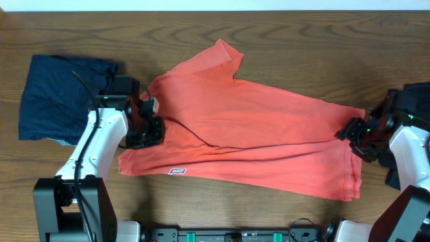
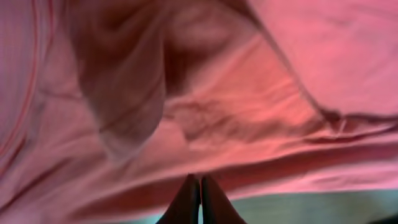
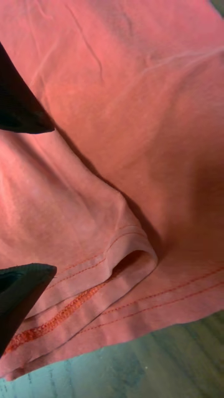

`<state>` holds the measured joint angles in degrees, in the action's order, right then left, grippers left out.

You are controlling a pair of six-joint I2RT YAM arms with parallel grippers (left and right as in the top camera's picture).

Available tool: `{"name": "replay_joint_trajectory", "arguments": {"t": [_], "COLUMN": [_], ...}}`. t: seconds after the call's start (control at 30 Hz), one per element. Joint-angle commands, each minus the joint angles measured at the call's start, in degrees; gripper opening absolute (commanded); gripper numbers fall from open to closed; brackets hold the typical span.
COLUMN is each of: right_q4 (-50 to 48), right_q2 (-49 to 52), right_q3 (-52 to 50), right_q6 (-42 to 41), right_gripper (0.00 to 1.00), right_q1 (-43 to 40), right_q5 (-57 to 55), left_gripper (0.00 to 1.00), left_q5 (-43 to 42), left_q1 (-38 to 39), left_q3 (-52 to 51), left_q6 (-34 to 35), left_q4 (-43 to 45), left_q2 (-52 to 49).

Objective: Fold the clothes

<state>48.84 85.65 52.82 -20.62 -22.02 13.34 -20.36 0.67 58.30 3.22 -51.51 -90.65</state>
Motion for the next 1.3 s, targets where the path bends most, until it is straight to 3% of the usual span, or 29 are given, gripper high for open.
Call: {"name": "replay_joint_trajectory", "arguments": {"t": [0.0,0.13,0.27,0.67,0.83,1.0,1.1,1.27], "right_q4": [-0.46,-0.85,-0.94,-1.09,-1.07,-1.09,-1.16,-1.66], "right_q2": [-0.79,-0.79,-0.79,-0.79,-0.79,-0.79,-0.79,-0.79], "right_q3": [0.76,0.76,0.76,0.76,0.76,0.76,0.76,0.76], "right_q6": [-0.76,-0.79,-0.79,-0.76,-0.76,-0.74,-0.74,-0.72], "right_gripper": [0.65,0.65,0.65,0.66,0.66,0.66,0.66,0.66], "right_q1": [-0.09,-0.09,-0.09,-0.09,-0.09,-0.09,-0.09,-0.09], "right_q5": [0.39,0.39,0.39,0.42,0.42,0.42,0.42,0.39], "left_gripper": [0.06,0.06,0.06,0.06,0.06,0.06,0.06,0.06], "left_q5": [3.30,8.50,8.28,-24.13,-22.36,-12.50,-1.73,9.20], "left_q1": [0.09,0.07,0.09,0.81,0.81,0.81,0.81,0.83], "left_q3": [-2.75,-9.51,-14.25,-12.48,-11.50,-11.50,-11.50,-12.98], "left_q6": [-2.60,-2.51,-1.18,5.11,6.08,2.95,2.84,2.82], "left_q4": [1.07,10.54,20.31,45.51,42.07,28.00,19.74,18.32], "left_q2": [1.03,0.92,0.90,1.20,3.78,6.43,8.17,7.67]}}
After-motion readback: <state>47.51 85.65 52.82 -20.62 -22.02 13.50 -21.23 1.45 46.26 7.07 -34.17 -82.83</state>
